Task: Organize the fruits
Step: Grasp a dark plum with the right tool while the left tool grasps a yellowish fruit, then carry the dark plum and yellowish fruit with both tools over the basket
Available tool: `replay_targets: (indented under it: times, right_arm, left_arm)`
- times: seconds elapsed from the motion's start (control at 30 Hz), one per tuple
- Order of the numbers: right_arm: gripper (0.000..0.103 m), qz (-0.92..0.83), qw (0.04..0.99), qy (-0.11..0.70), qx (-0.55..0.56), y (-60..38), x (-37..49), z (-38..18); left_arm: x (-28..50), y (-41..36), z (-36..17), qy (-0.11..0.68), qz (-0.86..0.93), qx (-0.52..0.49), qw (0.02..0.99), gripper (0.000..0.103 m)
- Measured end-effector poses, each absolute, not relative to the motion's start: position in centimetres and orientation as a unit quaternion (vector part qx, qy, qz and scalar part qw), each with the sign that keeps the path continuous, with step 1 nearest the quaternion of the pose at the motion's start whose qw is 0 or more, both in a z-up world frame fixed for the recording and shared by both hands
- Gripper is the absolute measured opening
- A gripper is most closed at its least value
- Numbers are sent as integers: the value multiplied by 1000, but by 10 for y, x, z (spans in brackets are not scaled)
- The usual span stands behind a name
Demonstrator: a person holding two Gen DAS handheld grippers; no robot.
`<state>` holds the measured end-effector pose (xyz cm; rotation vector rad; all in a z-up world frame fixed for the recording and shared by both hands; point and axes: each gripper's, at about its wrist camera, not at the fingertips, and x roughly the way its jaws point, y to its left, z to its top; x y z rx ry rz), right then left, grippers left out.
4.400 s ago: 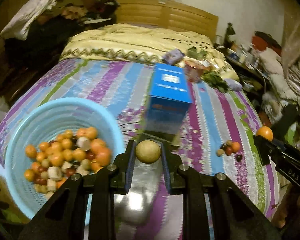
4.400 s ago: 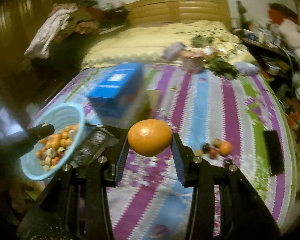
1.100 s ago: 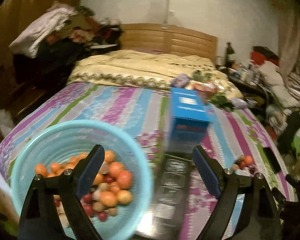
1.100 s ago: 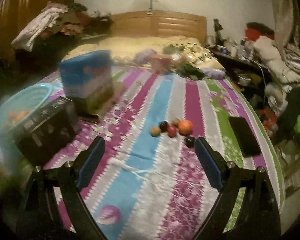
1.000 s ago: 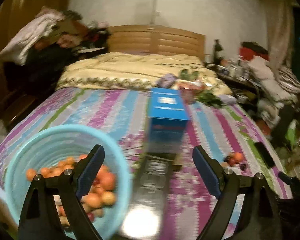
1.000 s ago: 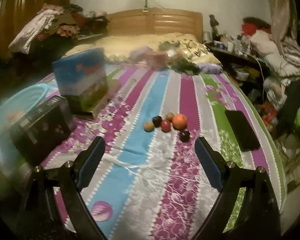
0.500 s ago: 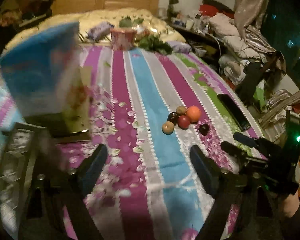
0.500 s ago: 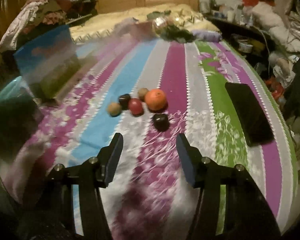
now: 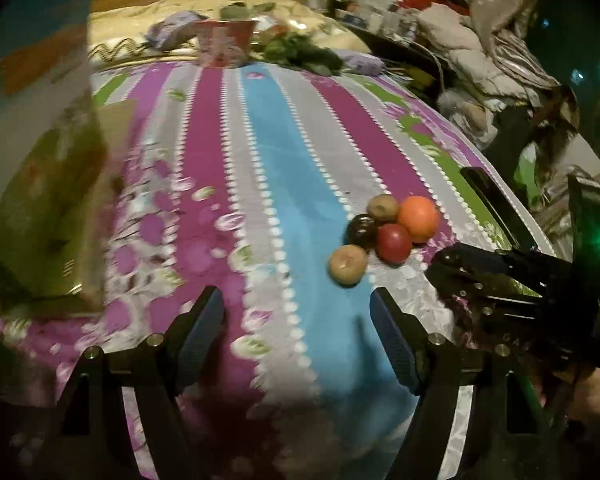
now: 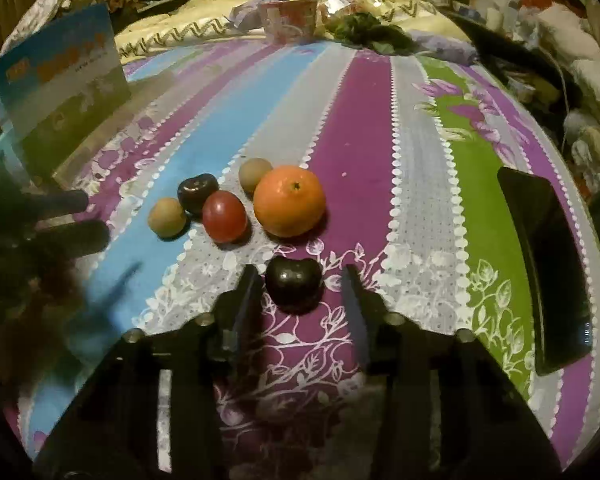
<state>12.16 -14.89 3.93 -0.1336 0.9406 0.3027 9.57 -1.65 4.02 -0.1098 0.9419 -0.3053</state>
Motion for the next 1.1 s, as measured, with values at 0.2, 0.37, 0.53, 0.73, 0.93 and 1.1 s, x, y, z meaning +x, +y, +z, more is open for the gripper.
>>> replay_targets:
  times: [0.2,0.37,0.53,0.73,0.93,1.1]
  right_arm:
    - [28,118,889,443,10,-175,106,54]
    - [28,94,889,445,51,-189,96,62]
    - [28,78,889,445,68,-194,98,66]
    - [28,59,894,439,65,-193,97,78]
    - [28,43,901,428,54,-189,92,107]
    - [28,54,907,416,40,-172,89,137]
  left_arm:
    - [110,-36,35,443,-166,-28,881,67]
    - [118,-48,26,450,-172,-9,876,46]
    - [115,-64,21,451,-172,27,875,43]
    - [113,-58,26,451,-158,13,878,27]
    - [86,-48,71,449,-118,3,886,26]
    - [61,-23,121,448,-76,-7,891,26]
